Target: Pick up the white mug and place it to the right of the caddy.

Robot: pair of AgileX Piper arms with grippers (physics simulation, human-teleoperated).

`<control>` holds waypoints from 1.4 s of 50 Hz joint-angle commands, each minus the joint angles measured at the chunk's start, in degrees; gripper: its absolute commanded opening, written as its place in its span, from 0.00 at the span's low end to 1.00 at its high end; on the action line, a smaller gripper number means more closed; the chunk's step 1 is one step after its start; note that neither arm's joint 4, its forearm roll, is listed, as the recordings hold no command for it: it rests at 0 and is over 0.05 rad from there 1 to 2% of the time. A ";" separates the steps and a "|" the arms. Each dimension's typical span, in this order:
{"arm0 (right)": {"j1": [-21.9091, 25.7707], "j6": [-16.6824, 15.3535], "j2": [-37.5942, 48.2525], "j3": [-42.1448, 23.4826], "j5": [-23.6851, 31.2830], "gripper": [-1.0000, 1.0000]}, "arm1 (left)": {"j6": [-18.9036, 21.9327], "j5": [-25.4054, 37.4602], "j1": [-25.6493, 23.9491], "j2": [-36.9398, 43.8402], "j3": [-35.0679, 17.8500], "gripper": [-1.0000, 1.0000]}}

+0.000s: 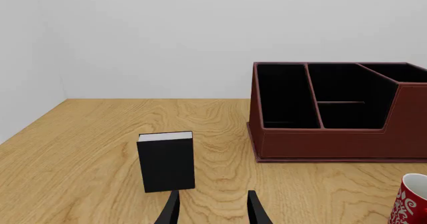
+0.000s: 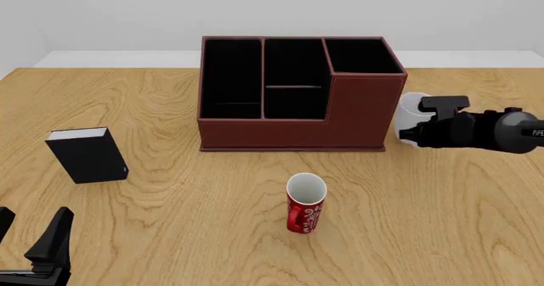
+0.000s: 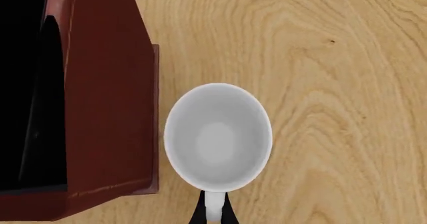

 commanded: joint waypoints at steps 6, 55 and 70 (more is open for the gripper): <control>0.13 0.38 1.52 0.10 -0.78 0.00 | 0.00 0.00 0.00 0.00 0.00 1.00; -0.55 0.88 -1.01 1.53 -1.12 1.00 | 0.00 0.00 0.00 0.00 0.00 1.00; -0.20 2.14 -2.51 3.76 -2.35 1.00 | 0.00 0.00 0.00 0.00 0.00 1.00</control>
